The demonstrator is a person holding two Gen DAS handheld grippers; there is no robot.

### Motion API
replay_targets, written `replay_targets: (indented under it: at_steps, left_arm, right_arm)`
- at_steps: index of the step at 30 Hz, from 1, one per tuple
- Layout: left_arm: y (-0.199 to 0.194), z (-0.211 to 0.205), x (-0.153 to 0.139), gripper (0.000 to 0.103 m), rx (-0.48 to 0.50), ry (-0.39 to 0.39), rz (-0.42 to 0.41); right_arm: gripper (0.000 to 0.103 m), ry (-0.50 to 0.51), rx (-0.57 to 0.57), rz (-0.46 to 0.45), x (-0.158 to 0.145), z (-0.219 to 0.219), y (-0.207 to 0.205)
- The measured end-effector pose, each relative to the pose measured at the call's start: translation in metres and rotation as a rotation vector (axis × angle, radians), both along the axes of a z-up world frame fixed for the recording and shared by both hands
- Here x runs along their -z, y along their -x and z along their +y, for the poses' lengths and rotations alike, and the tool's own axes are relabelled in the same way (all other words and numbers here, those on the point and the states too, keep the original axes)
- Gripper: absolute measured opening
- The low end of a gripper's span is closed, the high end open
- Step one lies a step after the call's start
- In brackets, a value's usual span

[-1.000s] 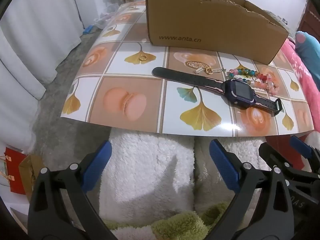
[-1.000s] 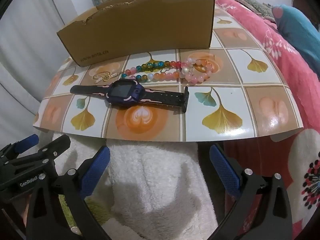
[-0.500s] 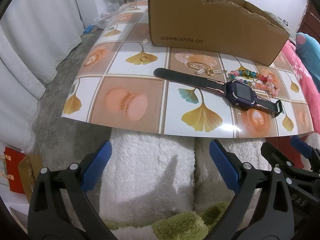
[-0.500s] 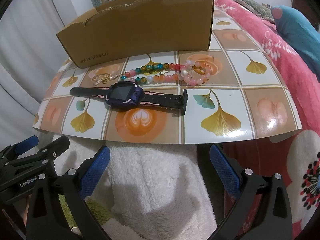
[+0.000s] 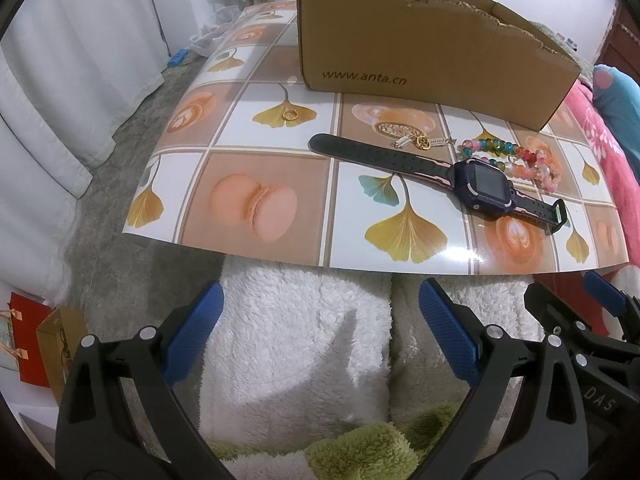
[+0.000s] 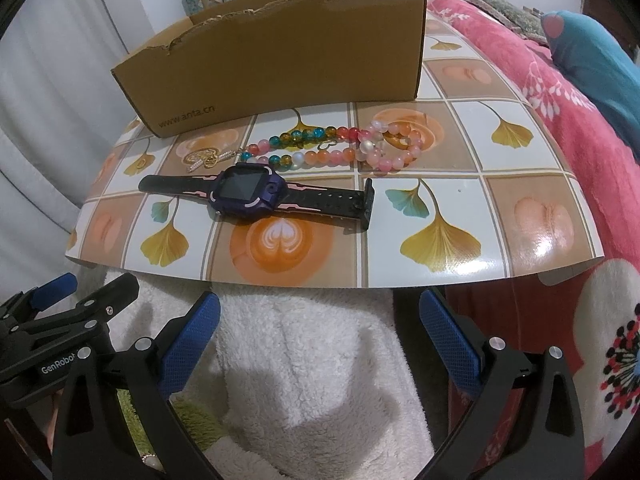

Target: Organize jewelry

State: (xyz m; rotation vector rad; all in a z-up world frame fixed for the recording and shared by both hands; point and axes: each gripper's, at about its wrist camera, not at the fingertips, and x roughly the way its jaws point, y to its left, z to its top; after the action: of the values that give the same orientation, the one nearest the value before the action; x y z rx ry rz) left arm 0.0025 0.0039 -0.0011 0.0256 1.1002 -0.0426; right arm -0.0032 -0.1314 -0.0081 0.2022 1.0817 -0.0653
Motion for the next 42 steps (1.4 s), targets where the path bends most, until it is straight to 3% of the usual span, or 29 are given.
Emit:
replay_targets:
  at_steps: [24,31,38,42]
  left_arm:
    - [0.002,0.003,0.005,0.095,-0.002,0.002,0.003]
    - [0.0,0.006,0.014,0.095,0.004,0.011,0.026]
    - [0.0,0.003,0.007,0.095,0.07,-0.009,-0.051]
    - [0.005,0.009,-0.002,0.095,0.11,0.075,-0.14]
  right_arm:
    - [0.097,0.004,0.005,-0.002,0.003,0.0,0.0]
    - [0.097,0.046,0.008,-0.03,-0.002,0.003,0.002]
    - [0.097,0.1,0.048,-0.106,-0.012,-0.009,0.006]
    - [0.097,0.149,0.051,-0.171,-0.021,-0.014,0.007]
